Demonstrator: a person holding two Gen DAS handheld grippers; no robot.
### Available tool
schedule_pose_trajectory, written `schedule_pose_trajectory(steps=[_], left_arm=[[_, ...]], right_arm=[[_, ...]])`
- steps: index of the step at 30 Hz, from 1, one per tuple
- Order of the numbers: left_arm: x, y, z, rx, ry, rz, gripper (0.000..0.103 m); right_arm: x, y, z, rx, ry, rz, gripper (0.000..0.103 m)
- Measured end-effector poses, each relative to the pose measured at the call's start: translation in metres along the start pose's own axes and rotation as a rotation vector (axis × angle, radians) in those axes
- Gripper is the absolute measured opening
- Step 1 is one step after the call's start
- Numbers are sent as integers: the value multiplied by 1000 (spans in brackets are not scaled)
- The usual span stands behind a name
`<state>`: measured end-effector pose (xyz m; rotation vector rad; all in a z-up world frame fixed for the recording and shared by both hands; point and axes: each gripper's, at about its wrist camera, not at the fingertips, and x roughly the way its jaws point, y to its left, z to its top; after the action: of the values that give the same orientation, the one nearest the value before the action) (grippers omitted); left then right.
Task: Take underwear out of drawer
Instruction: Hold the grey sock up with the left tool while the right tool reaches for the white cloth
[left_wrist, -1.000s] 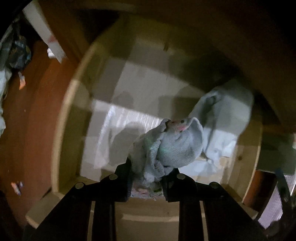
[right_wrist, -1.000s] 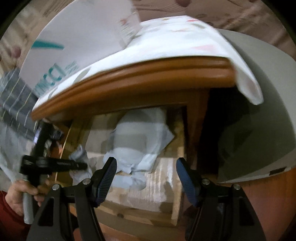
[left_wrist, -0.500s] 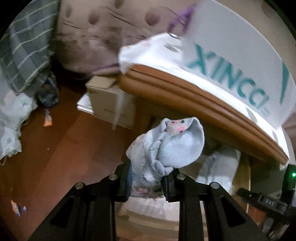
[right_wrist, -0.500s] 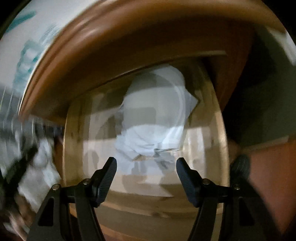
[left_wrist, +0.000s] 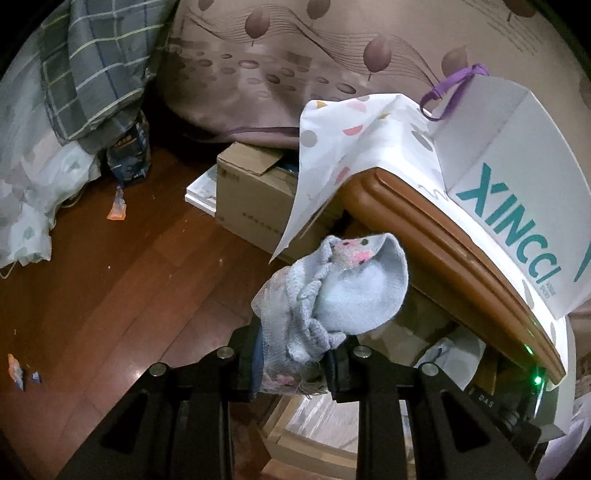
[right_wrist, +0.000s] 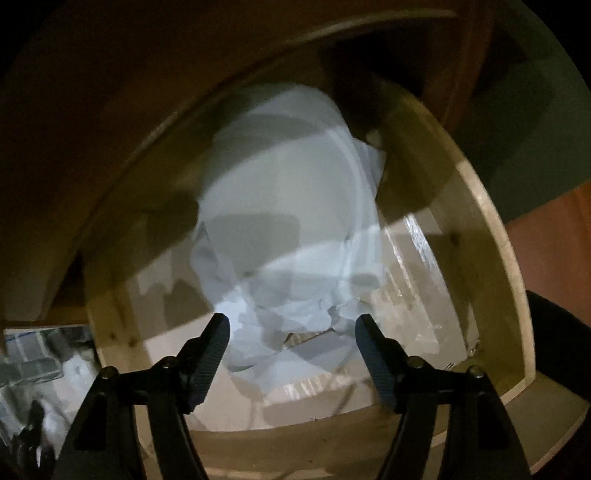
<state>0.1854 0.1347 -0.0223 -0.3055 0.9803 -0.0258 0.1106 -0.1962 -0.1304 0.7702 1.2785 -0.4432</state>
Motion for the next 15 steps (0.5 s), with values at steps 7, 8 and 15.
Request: schedule_pose_trajectory(steps=[7, 8, 15], left_arm=[[-2, 4, 1, -26, 16, -23, 24], [-2, 5, 2, -29, 16, -23, 24], [-3, 9, 3, -50, 20, -31, 24]], right_arm=[[19, 6, -7, 89, 41, -69, 72], [21, 9, -7, 79, 43, -83, 72], [25, 37, -7, -84, 87, -165, 72]])
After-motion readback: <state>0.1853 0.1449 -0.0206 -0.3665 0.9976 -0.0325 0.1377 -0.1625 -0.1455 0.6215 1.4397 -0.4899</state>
